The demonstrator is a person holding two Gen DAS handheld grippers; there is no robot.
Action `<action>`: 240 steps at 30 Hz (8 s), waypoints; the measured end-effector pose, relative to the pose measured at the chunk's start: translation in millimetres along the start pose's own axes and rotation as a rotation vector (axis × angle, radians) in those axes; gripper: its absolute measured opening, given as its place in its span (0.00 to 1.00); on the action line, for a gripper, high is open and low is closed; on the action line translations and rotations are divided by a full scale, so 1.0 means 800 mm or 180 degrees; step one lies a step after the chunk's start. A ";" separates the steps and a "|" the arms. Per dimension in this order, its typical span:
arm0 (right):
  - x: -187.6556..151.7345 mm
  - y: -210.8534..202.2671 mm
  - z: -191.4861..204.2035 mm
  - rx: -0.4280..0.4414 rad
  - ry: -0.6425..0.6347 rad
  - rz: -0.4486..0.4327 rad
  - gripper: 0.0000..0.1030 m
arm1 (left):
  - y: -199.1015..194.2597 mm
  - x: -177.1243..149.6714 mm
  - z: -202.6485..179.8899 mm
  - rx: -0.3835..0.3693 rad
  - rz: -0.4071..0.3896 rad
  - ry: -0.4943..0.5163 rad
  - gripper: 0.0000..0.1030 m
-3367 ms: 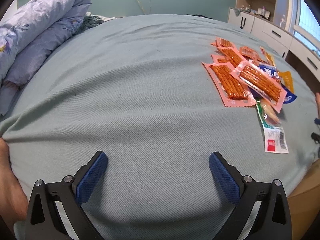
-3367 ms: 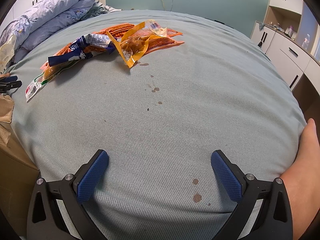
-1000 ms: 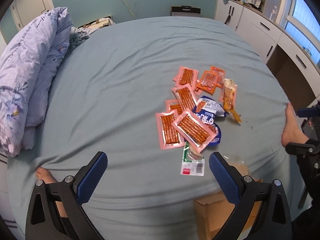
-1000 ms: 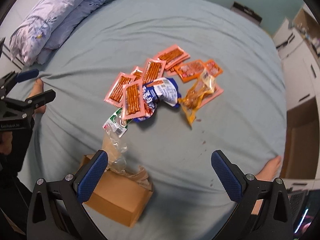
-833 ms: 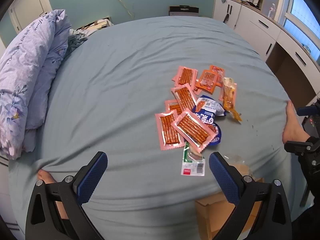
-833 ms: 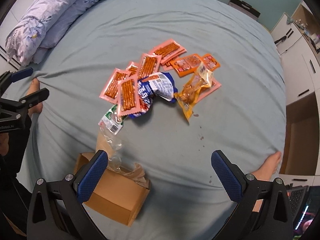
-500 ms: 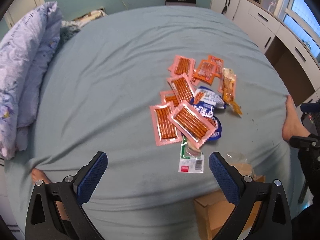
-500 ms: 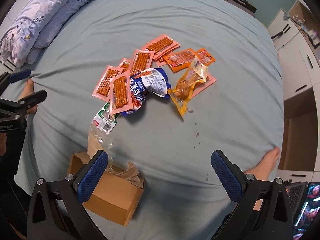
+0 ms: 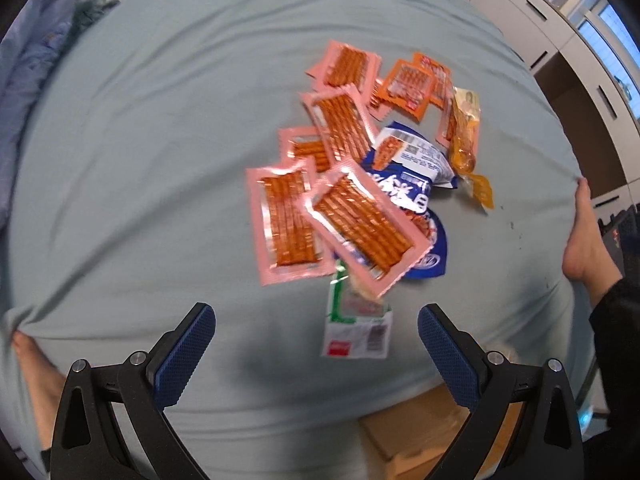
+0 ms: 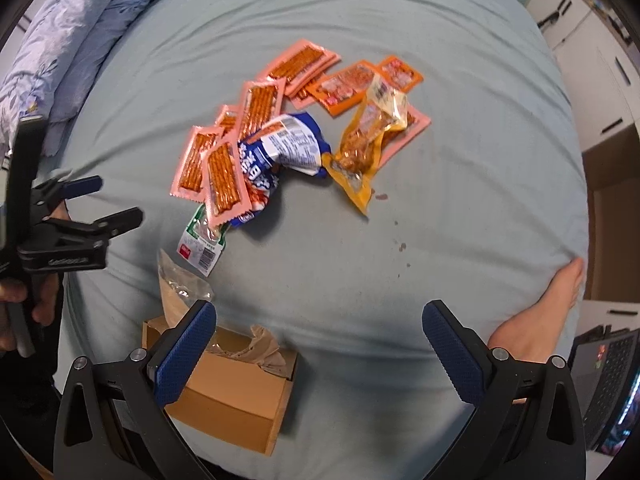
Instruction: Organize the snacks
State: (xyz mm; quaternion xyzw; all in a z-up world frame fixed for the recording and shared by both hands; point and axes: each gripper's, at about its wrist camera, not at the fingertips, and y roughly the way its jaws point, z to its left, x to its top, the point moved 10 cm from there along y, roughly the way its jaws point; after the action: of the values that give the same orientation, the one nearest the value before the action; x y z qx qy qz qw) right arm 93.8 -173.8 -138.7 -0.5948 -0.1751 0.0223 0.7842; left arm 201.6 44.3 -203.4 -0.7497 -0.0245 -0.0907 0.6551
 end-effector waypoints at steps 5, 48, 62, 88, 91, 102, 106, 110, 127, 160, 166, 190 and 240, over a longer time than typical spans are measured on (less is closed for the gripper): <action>0.002 0.011 -0.004 0.0024 0.0055 0.0059 1.00 | 0.039 0.024 -0.011 -0.0193 0.0260 -0.0338 1.00; 0.003 0.010 -0.030 -0.0299 0.0223 -0.0060 1.00 | 0.040 0.045 -0.030 -0.0803 0.0421 -0.0763 0.33; 0.018 0.007 -0.022 -0.0284 0.0265 -0.0123 1.00 | -0.059 0.044 -0.011 -0.1173 -0.0020 -0.0786 0.34; 0.019 0.026 -0.024 -0.0306 0.0271 -0.0008 1.00 | -0.080 0.061 -0.024 -0.1169 -0.0235 -0.0706 0.53; 0.017 0.031 -0.024 -0.0316 0.0261 0.0033 1.00 | -0.063 0.053 -0.011 -0.0973 -0.0148 -0.0676 0.62; 0.034 0.084 -0.004 -0.0123 0.0257 0.0354 1.00 | 0.045 0.041 0.024 -0.0513 0.0298 -0.0536 0.76; 0.038 0.084 -0.002 -0.0158 0.0184 0.0311 1.00 | 0.095 0.045 0.039 -0.0283 0.0480 -0.0579 0.76; 0.033 0.089 -0.008 -0.0114 0.0242 0.0354 1.00 | 0.117 0.046 0.045 -0.0274 0.0535 -0.0657 0.69; 0.039 0.096 -0.027 0.0121 0.0566 0.0391 1.00 | -0.068 0.007 0.053 -0.0425 -0.0258 -0.0506 0.08; 0.040 0.280 0.217 0.0107 -0.0760 0.0809 0.28 | -0.189 -0.051 0.085 -0.0932 -0.0780 -0.0745 0.06; 0.039 0.229 0.196 0.0289 -0.0502 0.0516 0.27 | -0.211 -0.055 0.069 -0.0912 -0.0889 -0.0651 0.06; -0.126 -0.108 0.010 0.1127 0.0299 -0.0594 0.27 | -0.102 -0.192 -0.187 -0.0619 0.0105 0.1113 0.07; -0.051 0.007 0.008 0.0751 0.0288 0.0924 0.58 | -0.113 -0.061 -0.021 -0.0218 -0.0222 -0.0185 0.71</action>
State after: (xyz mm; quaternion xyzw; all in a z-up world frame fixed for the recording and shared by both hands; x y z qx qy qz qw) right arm 54.5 -176.5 -152.4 -0.5181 -0.0483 0.1288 0.8442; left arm 137.6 44.4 -121.3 -0.7727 -0.0665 -0.0925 0.6245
